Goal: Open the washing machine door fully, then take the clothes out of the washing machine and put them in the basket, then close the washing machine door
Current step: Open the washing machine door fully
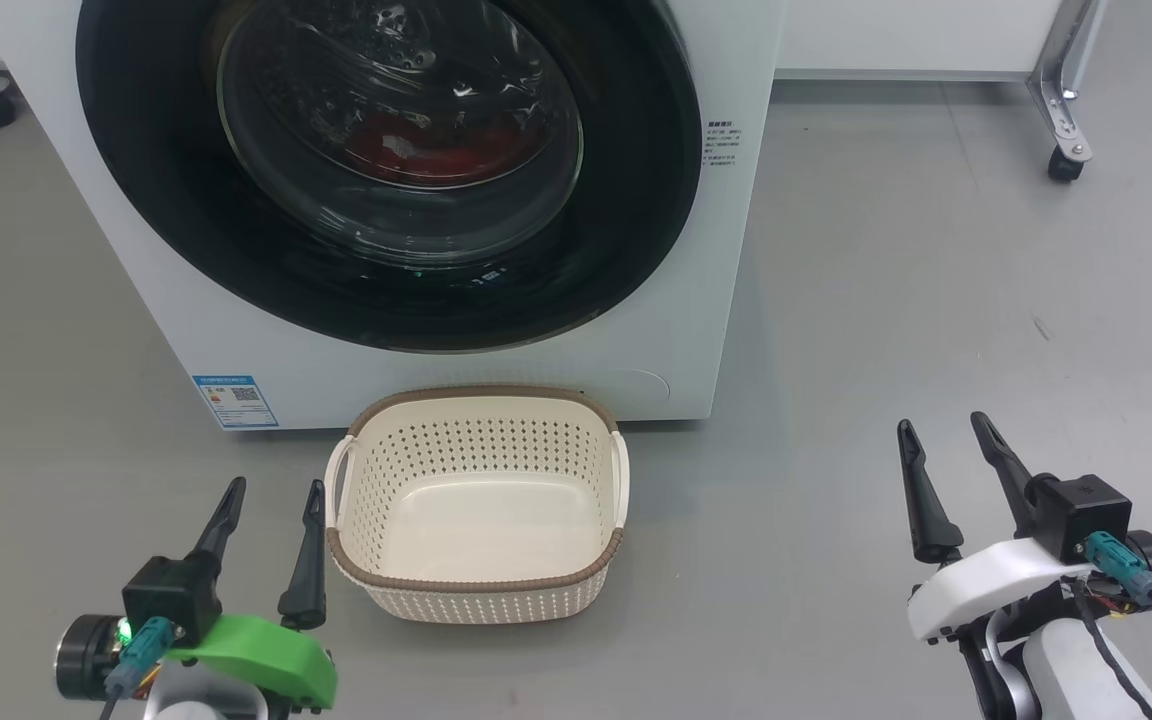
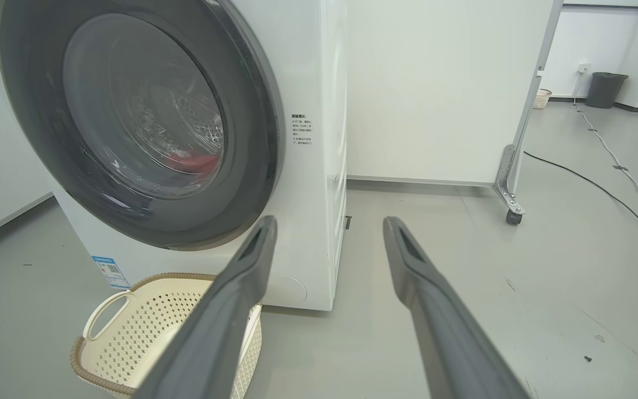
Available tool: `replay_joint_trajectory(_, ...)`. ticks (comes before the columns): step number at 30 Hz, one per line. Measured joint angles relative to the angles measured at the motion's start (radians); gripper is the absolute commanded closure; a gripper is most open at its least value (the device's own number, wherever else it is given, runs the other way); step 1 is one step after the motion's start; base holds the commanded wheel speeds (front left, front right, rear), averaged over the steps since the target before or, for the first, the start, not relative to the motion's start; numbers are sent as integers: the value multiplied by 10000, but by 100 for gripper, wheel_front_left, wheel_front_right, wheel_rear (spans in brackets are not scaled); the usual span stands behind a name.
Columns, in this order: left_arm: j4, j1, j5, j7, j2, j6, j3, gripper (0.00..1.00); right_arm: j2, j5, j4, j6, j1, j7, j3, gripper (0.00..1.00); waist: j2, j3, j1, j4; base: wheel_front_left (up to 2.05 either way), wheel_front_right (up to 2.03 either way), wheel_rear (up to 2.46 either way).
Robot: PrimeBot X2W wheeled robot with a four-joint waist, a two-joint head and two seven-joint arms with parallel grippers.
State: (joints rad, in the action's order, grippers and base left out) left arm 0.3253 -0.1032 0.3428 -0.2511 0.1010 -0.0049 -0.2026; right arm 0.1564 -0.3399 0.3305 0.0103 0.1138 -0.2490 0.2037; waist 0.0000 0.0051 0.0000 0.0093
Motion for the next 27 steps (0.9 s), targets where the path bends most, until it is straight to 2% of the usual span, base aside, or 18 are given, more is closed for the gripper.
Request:
replay_joint_trajectory(6,36,-5,-17,0,-56,0,19,0,-21,107,4,-88,-3,-2,-38,0,0,-10,0,3,0,0,0)
replay_joint_trajectory(8,36,-6,-61,0,-90,0,33,0,-29,182,6,-94,-4,-2,-52,98,0,-14,0,1,0,0,0)
replay_joint_trajectory(9,36,-7,-94,0,-109,-2,38,0,-36,184,6,-128,-4,-2,-63,100,0,-15,0,0,0,0,0)
replay_joint_trajectory(27,38,-55,-192,0,-186,-8,92,0,-265,157,111,-481,5,-2,-420,100,0,106,0,15,0,0,0)
